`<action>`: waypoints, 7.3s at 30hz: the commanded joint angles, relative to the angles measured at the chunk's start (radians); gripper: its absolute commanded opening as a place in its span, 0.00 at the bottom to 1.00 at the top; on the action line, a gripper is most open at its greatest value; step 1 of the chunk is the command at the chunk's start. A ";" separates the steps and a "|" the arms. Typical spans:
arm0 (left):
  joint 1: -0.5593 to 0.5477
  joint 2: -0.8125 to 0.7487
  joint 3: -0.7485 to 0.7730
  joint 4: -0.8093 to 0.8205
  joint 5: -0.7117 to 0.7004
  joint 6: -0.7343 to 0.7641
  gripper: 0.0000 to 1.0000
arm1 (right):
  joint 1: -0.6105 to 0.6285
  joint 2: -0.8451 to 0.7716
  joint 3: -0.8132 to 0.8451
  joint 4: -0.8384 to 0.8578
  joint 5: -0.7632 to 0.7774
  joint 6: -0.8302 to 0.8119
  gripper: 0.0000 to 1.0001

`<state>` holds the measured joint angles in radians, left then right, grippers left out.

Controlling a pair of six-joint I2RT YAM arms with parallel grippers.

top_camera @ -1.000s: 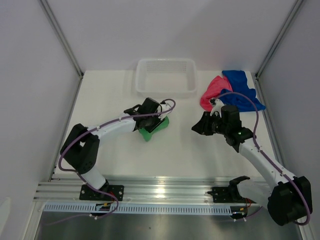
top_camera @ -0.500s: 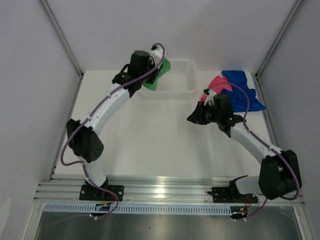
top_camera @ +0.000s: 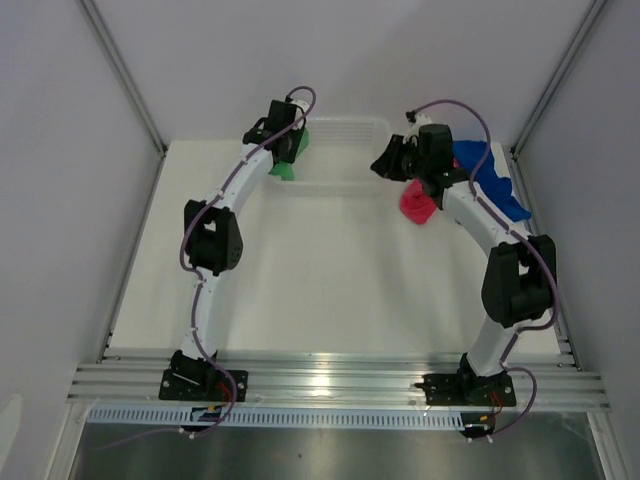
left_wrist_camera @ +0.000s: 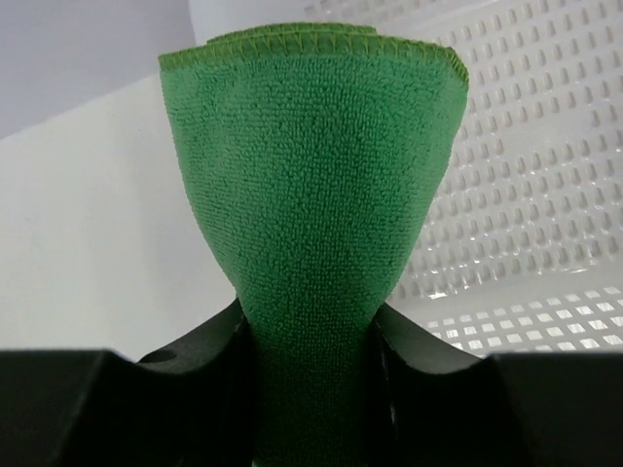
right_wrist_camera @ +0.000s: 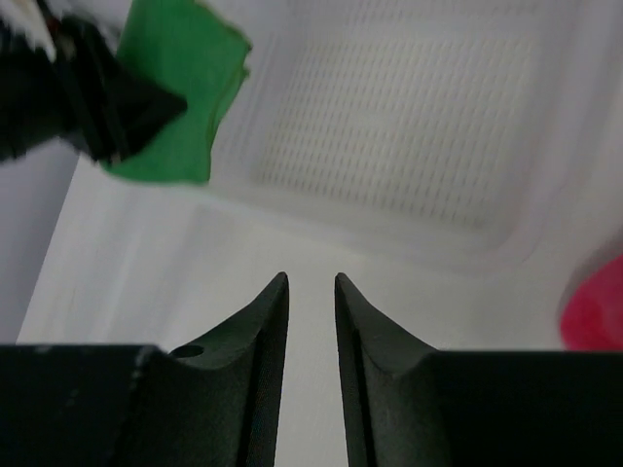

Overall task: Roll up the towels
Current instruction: Place the rolled towel into the container

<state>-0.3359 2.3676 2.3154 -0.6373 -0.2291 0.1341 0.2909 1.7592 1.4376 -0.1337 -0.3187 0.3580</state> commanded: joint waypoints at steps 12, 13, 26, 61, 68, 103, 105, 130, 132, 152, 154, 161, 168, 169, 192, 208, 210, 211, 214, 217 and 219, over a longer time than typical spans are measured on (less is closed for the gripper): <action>-0.005 -0.091 0.050 0.007 0.163 -0.169 0.01 | -0.042 0.408 0.468 0.212 -0.157 0.145 0.41; -0.006 -0.105 0.049 0.007 0.181 -0.169 0.01 | -0.032 0.414 0.472 0.264 -0.178 0.174 0.43; -0.061 -0.154 -0.045 0.048 0.175 -0.036 0.01 | 0.079 0.542 0.589 0.295 -0.071 0.679 0.56; -0.190 -0.159 -0.197 0.263 0.082 0.377 0.09 | 0.132 0.671 0.618 0.279 -0.028 0.949 0.66; -0.201 -0.156 -0.208 0.278 0.091 0.413 0.09 | 0.123 0.694 0.635 0.286 -0.029 0.975 0.58; -0.163 -0.191 -0.079 0.073 0.336 0.220 0.71 | 0.062 0.657 0.497 0.563 -0.088 0.947 0.00; -0.160 -0.195 -0.062 0.053 0.353 0.205 0.72 | 0.059 0.660 0.497 0.578 -0.095 0.946 0.00; 0.089 -0.318 0.070 -0.205 0.778 0.097 0.82 | 0.011 0.634 0.508 0.865 -0.387 0.799 0.00; 0.089 -0.330 0.039 -0.223 0.784 0.171 0.91 | 0.011 0.615 0.509 0.899 -0.416 0.799 0.00; 0.090 -0.488 0.024 -0.369 1.045 0.403 0.99 | 0.027 0.326 0.285 1.226 -0.669 0.871 0.00; 0.090 -0.495 0.039 -0.372 1.062 0.374 0.99 | 0.027 0.287 0.280 1.226 -0.686 0.845 0.00; 0.080 -0.519 0.067 -0.351 1.099 0.285 0.99 | 0.045 0.200 0.265 1.152 -0.732 0.731 0.00; 0.077 -0.539 0.093 -0.349 1.139 0.234 0.99 | 0.067 0.161 0.257 1.155 -0.763 0.696 0.00; 0.075 -0.539 0.093 -0.348 1.151 0.233 0.99 | 0.073 0.161 0.259 1.160 -0.766 0.696 0.00; 0.048 -0.530 0.079 -0.414 1.343 0.325 0.99 | 0.090 0.189 0.317 1.373 -0.790 0.820 0.00; 0.029 -0.485 0.110 -0.415 1.441 0.361 0.99 | 0.117 0.183 0.356 1.436 -0.821 0.849 0.00; 0.026 -0.484 0.111 -0.423 1.458 0.364 0.95 | 0.120 0.186 0.362 1.447 -0.818 0.851 0.00; 0.026 -0.482 0.111 -0.429 1.461 0.363 0.92 | 0.120 0.186 0.365 1.456 -0.815 0.854 0.00; 0.024 -0.482 0.113 -0.430 1.465 0.354 0.73 | 0.123 0.189 0.374 1.471 -0.810 0.854 0.00; 0.024 -0.482 0.113 -0.443 1.475 0.357 0.52 | 0.125 0.191 0.382 1.473 -0.810 0.854 0.00; 0.024 -0.485 0.110 -0.449 1.470 0.354 0.35 | 0.126 0.192 0.383 1.473 -0.813 0.855 0.00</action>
<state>-0.3054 1.8832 2.3905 -1.0767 1.2076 0.4686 0.4042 1.9728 1.7634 1.2541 -1.1427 1.2057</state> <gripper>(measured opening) 0.435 0.293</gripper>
